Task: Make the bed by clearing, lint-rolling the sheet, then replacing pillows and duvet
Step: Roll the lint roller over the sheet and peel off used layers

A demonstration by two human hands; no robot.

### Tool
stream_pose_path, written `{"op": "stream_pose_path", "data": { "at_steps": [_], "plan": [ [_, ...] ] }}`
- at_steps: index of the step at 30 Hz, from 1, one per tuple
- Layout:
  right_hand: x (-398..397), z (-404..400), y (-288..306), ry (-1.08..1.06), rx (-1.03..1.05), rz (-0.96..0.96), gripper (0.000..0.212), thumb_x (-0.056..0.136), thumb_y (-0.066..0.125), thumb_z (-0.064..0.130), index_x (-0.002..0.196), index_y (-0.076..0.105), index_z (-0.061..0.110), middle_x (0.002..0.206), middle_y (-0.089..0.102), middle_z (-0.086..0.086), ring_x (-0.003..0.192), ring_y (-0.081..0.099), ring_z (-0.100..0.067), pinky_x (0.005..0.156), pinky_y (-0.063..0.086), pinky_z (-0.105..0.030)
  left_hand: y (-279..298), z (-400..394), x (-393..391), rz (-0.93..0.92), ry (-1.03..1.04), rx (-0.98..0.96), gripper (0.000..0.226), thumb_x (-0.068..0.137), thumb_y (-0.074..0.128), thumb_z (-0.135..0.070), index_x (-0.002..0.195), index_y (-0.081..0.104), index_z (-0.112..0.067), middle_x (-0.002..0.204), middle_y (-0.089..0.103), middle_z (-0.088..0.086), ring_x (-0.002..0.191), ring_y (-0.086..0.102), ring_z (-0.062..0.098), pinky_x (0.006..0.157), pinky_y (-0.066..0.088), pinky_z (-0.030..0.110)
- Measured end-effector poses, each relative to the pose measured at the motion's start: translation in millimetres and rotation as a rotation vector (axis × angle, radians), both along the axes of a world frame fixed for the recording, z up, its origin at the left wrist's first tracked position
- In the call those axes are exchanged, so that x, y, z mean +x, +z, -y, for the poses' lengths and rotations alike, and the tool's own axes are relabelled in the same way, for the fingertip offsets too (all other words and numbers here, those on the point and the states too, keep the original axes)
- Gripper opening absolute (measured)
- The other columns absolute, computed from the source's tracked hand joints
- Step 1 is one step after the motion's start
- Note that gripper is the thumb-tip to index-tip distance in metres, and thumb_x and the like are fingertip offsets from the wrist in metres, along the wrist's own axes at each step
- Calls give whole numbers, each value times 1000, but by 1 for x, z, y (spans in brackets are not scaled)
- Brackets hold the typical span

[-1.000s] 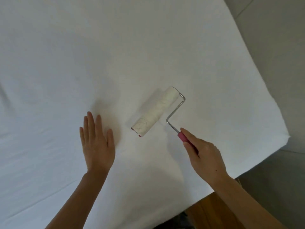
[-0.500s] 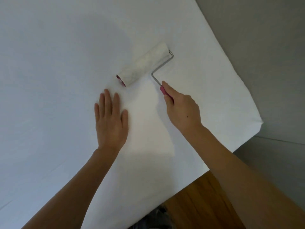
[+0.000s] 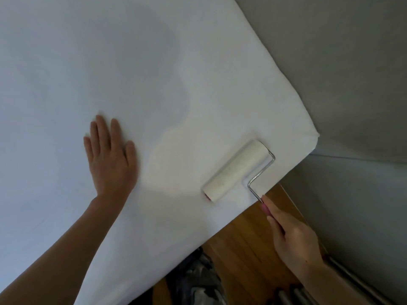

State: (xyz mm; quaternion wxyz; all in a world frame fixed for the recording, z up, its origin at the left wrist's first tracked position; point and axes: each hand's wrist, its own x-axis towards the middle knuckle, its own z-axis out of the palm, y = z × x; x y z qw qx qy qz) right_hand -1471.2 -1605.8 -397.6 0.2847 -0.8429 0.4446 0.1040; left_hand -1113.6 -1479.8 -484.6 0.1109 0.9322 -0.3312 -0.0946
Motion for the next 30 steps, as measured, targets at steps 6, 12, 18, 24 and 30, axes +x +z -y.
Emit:
{"op": "stream_pose_path", "data": {
  "at_steps": [6, 12, 18, 24, 30],
  "plan": [
    [-50, -19, 25, -50, 16, 12, 48, 98, 34, 52, 145, 29, 49, 89, 69, 16, 60, 64, 0, 55, 56, -18, 6, -18, -27, -41, -89, -28, 57, 100, 30, -30, 151, 27, -4, 159, 15, 23, 148, 12, 35, 120, 4, 44],
    [-20, -41, 24, -169, -33, 119, 53, 99, 30, 56, 139, 45, 23, 96, 67, 13, 77, 62, 8, 65, 45, 0, 10, -47, -30, -62, -218, -37, 56, 101, 28, -29, 149, 28, -2, 159, 15, 24, 147, 12, 36, 121, -2, 38],
    [87, -23, 0, -114, -102, 233, 42, 100, 45, 31, 142, 37, 33, 86, 71, 0, 62, 61, -7, 60, 56, -28, 21, -58, -26, -78, -258, -14, 55, 101, 30, -28, 149, 28, -2, 158, 16, 24, 147, 14, 37, 120, 9, 47],
    [171, 11, -4, -49, -128, 180, 41, 101, 45, 29, 142, 44, 32, 86, 70, -7, 72, 63, -24, 69, 54, -40, 29, -46, -20, -74, -278, -54, 56, 102, 29, -30, 150, 27, -3, 159, 15, 22, 148, 12, 35, 120, 8, 45],
    [144, 7, -18, -109, -56, 168, 42, 102, 45, 29, 143, 41, 34, 93, 71, -5, 75, 64, -20, 73, 55, -38, 21, -36, -12, -53, -261, -35, 55, 103, 29, -29, 151, 24, -3, 159, 13, 23, 148, 11, 36, 120, 6, 45]
  ]
}}
